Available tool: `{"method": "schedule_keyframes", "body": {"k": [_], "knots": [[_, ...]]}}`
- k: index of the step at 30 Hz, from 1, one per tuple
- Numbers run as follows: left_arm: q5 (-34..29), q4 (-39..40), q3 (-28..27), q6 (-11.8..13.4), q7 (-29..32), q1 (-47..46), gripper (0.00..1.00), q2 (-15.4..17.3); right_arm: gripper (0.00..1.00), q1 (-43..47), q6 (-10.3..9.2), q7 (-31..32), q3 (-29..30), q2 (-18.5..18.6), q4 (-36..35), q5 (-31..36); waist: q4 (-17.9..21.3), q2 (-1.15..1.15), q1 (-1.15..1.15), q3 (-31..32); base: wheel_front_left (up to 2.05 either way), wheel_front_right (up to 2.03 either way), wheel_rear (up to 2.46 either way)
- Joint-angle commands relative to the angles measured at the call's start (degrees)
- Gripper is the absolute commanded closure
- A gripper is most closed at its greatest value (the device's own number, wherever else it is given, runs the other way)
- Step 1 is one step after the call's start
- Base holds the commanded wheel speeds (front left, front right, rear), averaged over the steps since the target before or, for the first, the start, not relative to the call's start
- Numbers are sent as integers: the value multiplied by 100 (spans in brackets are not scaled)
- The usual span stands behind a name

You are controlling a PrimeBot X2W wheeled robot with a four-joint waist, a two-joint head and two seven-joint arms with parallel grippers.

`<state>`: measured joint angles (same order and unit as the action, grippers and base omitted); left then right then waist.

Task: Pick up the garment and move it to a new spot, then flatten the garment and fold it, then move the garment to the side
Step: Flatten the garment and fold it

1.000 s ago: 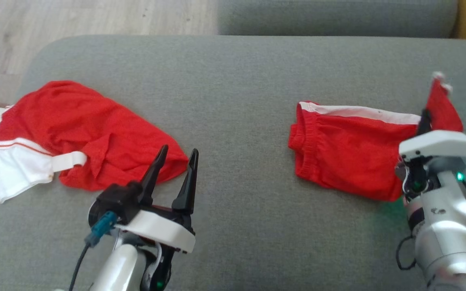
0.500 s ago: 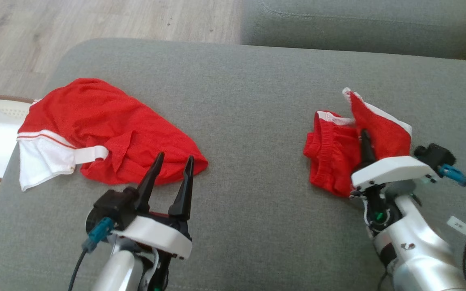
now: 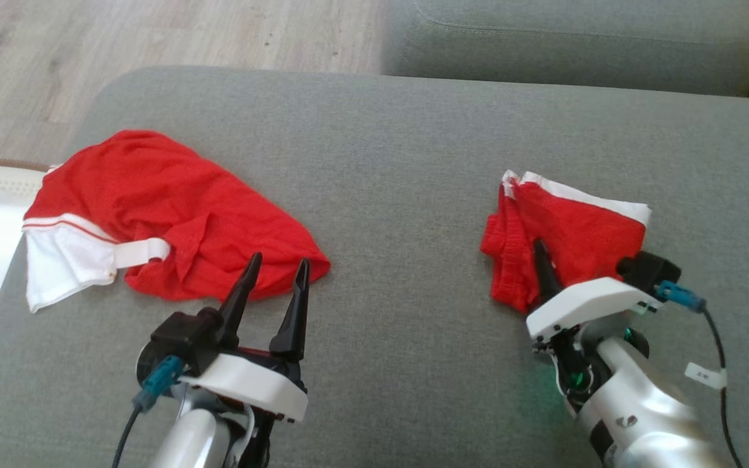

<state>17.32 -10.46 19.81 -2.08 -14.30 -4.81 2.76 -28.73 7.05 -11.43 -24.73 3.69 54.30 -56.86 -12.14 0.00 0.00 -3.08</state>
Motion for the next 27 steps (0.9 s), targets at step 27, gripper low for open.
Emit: {"method": "schedule_keyframes", "body": {"k": [27], "knots": [[36,484,-499,77,-70,-76,0,11,0,66,44,-9,-989,107,-1065,867,905,0,0,182,0,0,0]]}}
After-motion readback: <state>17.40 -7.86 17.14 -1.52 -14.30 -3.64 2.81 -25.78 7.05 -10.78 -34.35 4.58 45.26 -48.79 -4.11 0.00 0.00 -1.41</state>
